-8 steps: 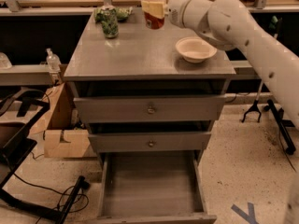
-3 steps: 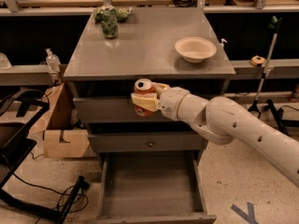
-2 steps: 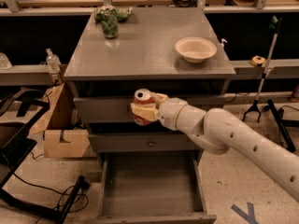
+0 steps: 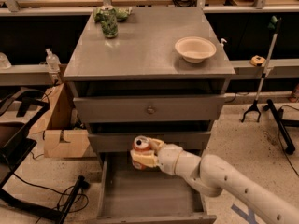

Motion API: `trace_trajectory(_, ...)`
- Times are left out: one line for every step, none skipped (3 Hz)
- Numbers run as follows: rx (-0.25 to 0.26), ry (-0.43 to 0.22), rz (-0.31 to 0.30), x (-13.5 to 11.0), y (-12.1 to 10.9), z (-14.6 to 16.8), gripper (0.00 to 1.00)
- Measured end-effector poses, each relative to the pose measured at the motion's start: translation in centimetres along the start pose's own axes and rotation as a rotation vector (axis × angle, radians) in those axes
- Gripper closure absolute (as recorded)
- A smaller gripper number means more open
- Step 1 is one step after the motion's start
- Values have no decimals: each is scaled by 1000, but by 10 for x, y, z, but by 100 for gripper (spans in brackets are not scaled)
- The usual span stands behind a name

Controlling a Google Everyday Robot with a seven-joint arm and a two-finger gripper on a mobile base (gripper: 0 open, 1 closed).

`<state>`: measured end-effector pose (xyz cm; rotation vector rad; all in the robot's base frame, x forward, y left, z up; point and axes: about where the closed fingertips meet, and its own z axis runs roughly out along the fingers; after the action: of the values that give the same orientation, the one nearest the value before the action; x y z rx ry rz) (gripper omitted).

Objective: Place coke can into bottom drawer

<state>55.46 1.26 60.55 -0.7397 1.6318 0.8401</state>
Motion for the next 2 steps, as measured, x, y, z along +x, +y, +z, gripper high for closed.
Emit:
trace_trajectory(-21, 80, -41, 71, 9, 4, 100)
trace_trajectory(-23, 156, -54, 139, -2, 26, 100)
